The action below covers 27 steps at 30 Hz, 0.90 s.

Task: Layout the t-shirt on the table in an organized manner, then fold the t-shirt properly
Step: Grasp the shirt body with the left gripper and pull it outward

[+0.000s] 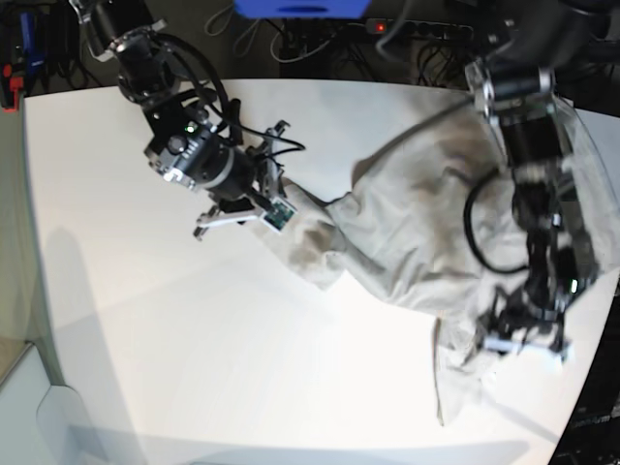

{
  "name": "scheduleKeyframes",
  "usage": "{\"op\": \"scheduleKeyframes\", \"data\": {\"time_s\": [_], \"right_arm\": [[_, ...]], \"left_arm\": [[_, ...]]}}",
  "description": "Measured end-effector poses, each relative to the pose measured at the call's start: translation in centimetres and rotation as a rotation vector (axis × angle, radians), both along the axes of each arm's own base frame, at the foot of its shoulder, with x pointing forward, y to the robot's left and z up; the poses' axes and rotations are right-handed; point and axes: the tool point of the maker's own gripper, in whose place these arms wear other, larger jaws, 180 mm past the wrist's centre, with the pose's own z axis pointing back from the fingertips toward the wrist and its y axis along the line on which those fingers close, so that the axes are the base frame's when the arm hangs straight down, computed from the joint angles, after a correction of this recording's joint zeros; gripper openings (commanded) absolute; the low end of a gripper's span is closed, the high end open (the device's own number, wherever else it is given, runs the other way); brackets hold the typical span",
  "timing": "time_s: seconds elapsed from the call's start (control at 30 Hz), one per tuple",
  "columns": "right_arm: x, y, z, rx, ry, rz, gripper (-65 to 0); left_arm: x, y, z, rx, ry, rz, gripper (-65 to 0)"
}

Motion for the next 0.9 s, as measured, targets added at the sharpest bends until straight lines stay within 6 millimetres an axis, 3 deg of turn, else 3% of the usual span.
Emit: {"op": "scheduleKeyframes", "data": {"time_s": [0.2, 0.33, 0.47, 0.6, 0.7, 0.9], "right_arm": [[1.0, -0.1, 0.8, 0.002, -0.028, -0.002, -55.6], [1.9, -1.0, 1.3, 0.009, -0.044, -0.035, -55.6], [2.2, -0.9, 1.7, 0.009, -0.054, -0.033, -55.6], [2.5, -0.8, 2.2, 0.016, -0.07, -0.03, -55.6], [2.4, -0.6, 2.7, 0.021, -0.081, -0.028, -55.6], [2.6, -0.4, 3.2, 0.029, -0.097, -0.025, -55.6]], "left_arm": [[-9.9, 2.2, -5.2, 0.056, 0.134, 0.048, -36.7], [-14.4, 5.2, -6.9, 0.092, 0.216, 0.113, -36.7], [-16.2, 7.3, -7.5, 0.127, 0.243, 0.15, -36.7], [-18.3, 8.3, -11.0, 0.138, 0.371, 0.174, -36.7], [-18.4, 10.5, -11.9, 0.256, 0.384, 0.209, -36.7], [-18.0, 12.9, -13.0, 0.407, 0.396, 0.235, -36.7]]}}
